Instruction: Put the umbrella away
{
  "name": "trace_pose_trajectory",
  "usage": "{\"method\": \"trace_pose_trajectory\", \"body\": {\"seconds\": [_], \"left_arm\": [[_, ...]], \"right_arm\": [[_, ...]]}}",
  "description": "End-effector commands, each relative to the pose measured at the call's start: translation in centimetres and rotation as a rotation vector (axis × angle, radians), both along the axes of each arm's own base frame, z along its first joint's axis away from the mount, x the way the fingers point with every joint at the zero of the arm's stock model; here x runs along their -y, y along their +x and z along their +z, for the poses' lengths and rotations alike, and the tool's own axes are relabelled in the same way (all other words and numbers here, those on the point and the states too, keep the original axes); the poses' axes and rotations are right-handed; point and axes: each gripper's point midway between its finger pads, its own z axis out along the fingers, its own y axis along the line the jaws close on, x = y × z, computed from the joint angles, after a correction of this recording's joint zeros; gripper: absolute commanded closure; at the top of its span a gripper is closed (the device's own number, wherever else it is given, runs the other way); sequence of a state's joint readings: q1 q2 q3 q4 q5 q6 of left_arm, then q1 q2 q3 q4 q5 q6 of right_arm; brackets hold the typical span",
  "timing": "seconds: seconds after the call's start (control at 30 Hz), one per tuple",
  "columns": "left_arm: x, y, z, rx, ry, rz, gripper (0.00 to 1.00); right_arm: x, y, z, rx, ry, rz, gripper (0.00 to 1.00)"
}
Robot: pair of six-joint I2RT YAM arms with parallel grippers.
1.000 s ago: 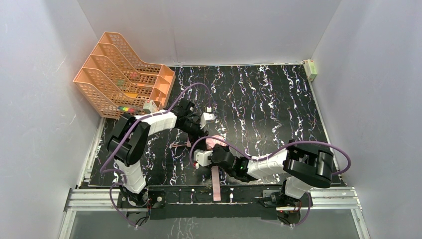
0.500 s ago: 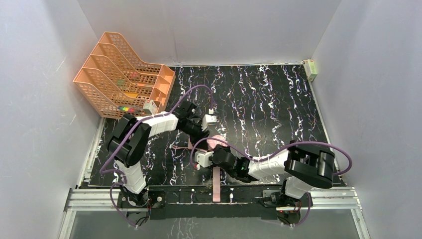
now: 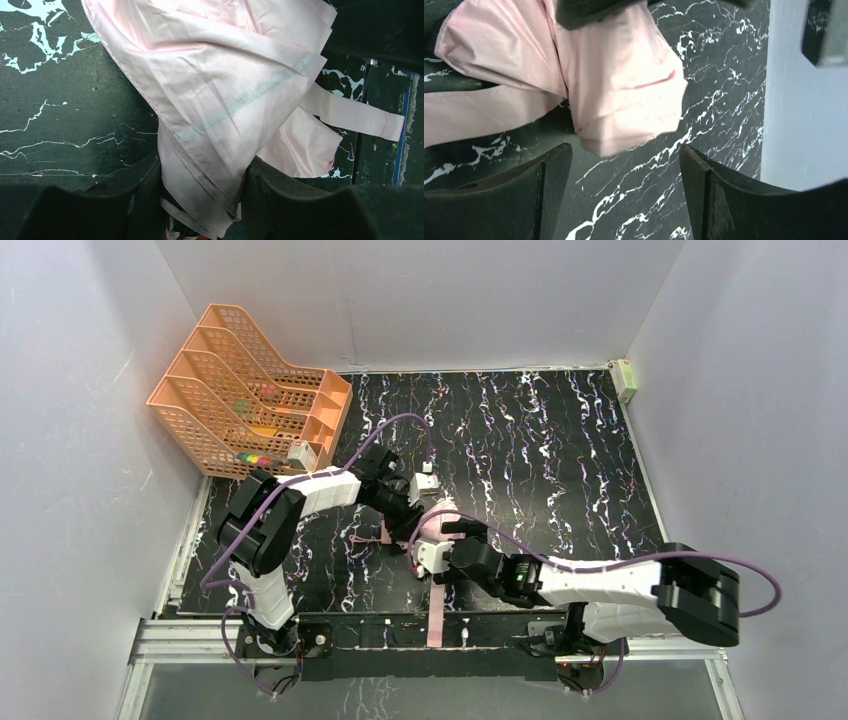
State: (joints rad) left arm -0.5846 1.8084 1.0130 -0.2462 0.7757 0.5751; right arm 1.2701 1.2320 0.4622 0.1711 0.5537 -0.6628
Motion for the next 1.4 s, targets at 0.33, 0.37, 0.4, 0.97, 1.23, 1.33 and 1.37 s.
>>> {"method": "trace_pose_trajectory", "body": {"seconds": [0.33, 0.37, 0.4, 0.97, 1.23, 1.33, 1.37], "left_arm": [[-3.3, 0.2, -2.1, 0.115, 0.191, 0.108, 1.00], [-3.3, 0.2, -2.0, 0.134, 0.194, 0.110, 1.00], [-3.3, 0.2, -1.9, 0.152, 0.195, 0.109, 1.00], [-4.2, -0.1, -1.8, 0.342, 0.278, 0.161, 1.00], [-4.4, 0.5, -1.0, 0.418, 0.258, 0.168, 1.00], [-4.1, 0.3, -0.9, 0.429, 0.246, 0.150, 1.00], [-4.0, 0.3, -0.8, 0.437, 0.243, 0.147, 1.00]], "right_arm": [[0.9, -3.2, 9.8, -0.327, 0.582, -0.238, 0.16], [1.1, -3.0, 10.6, -0.341, 0.615, -0.272, 0.14], [1.3, -2.8, 10.9, -0.362, 0.619, -0.306, 0.12], [4.8, 1.8, 7.1, -0.879, 0.760, -0.667, 0.14], [4.4, 0.2, 5.1, -1.021, 0.781, -0.725, 0.19], [4.1, 1.1, 5.9, -0.964, 0.785, -0.657, 0.16], [3.9, 1.7, 6.3, -0.932, 0.781, -0.624, 0.13]]}}
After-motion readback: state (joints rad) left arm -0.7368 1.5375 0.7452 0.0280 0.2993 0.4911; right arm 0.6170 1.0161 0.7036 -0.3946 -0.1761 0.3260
